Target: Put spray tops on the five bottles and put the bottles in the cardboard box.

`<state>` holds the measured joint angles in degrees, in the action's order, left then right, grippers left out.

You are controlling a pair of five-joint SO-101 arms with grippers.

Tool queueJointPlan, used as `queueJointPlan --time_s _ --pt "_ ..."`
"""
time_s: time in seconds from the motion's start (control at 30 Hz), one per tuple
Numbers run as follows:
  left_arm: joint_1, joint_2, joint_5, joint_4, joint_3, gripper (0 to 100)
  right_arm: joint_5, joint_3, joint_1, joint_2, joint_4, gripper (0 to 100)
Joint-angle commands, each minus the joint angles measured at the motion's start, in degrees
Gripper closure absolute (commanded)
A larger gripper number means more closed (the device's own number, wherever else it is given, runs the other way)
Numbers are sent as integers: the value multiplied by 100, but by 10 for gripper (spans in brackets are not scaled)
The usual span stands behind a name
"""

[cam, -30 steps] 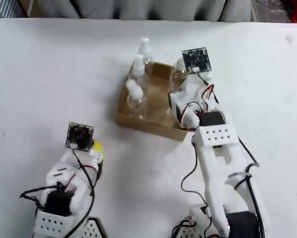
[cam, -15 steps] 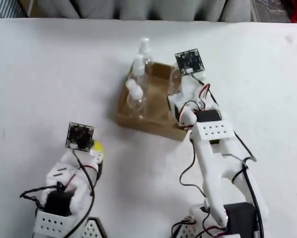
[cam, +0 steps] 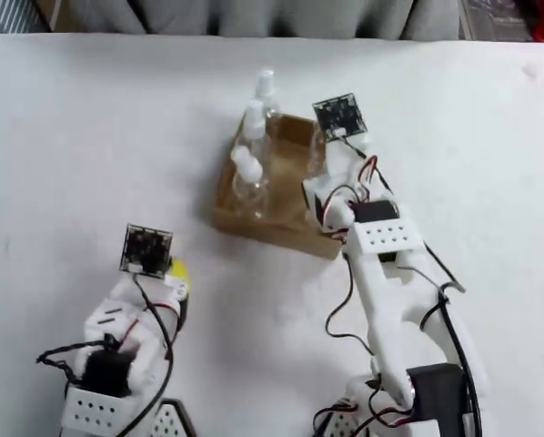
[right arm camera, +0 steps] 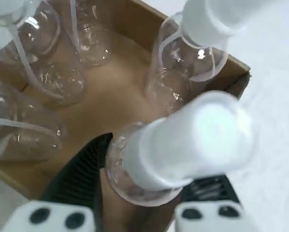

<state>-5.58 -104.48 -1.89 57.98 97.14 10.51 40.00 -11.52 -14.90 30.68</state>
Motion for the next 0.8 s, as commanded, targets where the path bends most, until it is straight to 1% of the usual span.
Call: queueJointPlan --time_s 0.0,0.5,0.7,0.77 --pt "4 -66 53 -26 -18 980 53 -53 -75 -13 -92 984" --pt "4 -66 53 -26 -18 980 53 -53 -75 -13 -66 978" --pt "4 -66 53 -18 -18 980 53 70 -75 -13 -92 866" --pt "4 -66 53 -18 -18 980 53 70 -75 -13 -92 853"
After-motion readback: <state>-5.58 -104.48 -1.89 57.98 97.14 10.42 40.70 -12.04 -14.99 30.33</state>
